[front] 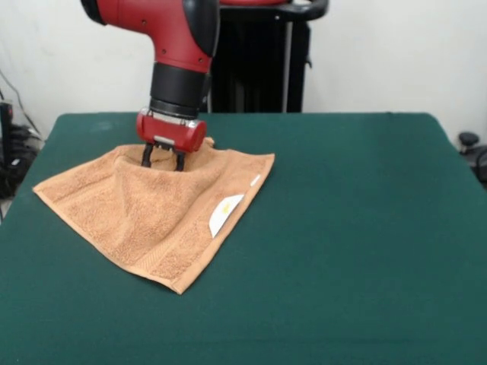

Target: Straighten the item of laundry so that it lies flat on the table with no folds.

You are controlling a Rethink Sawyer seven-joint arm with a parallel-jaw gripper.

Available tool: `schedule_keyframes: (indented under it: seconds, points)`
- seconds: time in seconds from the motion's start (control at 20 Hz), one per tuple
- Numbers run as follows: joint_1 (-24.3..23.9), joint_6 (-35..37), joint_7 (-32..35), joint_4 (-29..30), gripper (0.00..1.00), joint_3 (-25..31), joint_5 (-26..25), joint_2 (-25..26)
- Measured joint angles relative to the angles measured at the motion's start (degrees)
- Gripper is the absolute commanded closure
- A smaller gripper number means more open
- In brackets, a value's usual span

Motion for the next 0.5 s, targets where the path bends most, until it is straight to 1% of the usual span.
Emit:
schedule_keyframes:
  seconds: [0.2,0.5]
  points:
    - [0.29,-2.29,0.0,0.28,0.0,-0.7,0.0,0.62]
    - [0.11,-2.64,0.0,0.27,0.0,-0.79,-0.59,0.71]
